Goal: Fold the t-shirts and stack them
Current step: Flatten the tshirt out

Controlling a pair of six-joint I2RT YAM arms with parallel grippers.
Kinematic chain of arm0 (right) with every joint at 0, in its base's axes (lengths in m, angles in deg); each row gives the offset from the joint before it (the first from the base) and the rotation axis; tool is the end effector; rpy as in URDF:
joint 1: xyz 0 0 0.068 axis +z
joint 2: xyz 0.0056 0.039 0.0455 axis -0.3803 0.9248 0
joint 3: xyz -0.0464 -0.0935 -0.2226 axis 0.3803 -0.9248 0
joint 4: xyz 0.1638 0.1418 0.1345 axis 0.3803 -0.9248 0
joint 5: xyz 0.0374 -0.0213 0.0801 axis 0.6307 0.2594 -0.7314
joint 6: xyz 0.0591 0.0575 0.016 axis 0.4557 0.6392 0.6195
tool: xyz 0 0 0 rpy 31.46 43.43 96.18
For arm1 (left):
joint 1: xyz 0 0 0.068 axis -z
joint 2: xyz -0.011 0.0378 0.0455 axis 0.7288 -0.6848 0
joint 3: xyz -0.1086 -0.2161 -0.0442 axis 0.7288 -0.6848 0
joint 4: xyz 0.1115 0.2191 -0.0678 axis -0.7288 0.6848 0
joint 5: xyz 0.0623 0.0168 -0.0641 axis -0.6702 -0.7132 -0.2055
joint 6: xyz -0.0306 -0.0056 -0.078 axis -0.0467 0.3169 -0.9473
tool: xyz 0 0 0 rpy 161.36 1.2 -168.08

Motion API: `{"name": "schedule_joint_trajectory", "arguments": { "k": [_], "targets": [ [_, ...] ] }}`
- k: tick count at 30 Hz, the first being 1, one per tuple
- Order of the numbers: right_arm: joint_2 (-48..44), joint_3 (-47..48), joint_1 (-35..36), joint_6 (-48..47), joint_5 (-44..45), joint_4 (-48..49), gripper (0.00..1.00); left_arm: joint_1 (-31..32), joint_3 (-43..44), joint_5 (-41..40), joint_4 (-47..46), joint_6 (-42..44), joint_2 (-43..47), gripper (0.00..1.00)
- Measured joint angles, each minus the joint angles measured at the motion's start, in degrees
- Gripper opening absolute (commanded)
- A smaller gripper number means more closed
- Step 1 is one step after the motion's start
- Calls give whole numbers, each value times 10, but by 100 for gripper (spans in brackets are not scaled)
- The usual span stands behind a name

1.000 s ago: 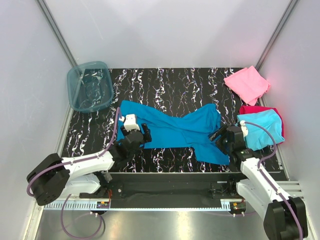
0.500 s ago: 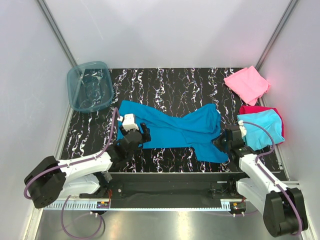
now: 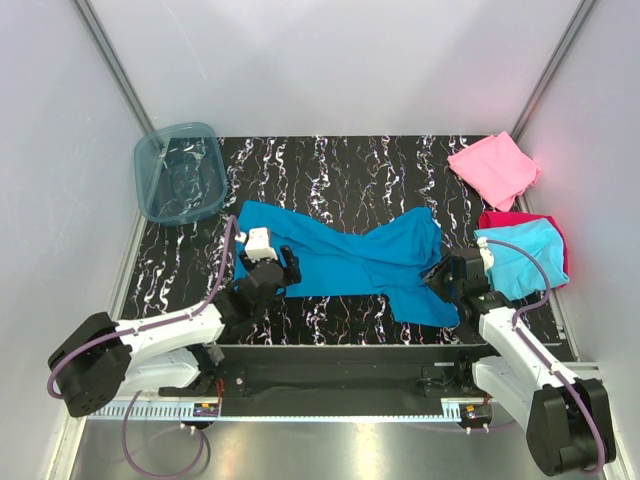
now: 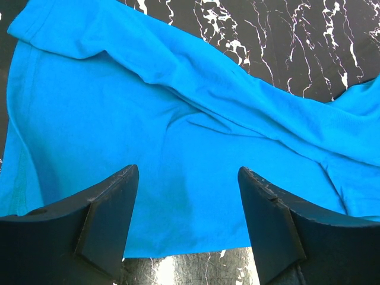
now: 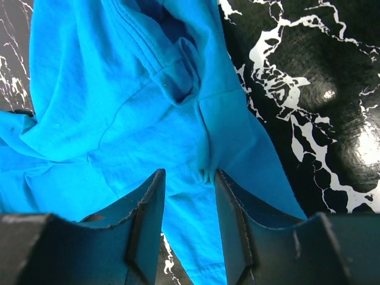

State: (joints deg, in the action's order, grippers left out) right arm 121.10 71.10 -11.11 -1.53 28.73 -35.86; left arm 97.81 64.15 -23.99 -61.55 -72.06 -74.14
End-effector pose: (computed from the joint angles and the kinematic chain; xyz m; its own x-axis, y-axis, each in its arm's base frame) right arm 0.2100 0.0365 0.1245 -0.5491 0.6540 -0.5203 0.4056 0.7529 0.5183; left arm 0.1944 -0.1675 0.1579 -0.3790 -0.2603 -0.8880 0.0441 0.9534 -0.2983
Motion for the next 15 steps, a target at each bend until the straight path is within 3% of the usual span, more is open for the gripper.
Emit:
{"name": "schedule_joint_trajectory", "arguments": {
  "k": [15],
  "targets": [
    [26, 37, 0, -20, 15, 1, 45, 0, 0, 0, 1, 5, 18, 71]
  ]
}}
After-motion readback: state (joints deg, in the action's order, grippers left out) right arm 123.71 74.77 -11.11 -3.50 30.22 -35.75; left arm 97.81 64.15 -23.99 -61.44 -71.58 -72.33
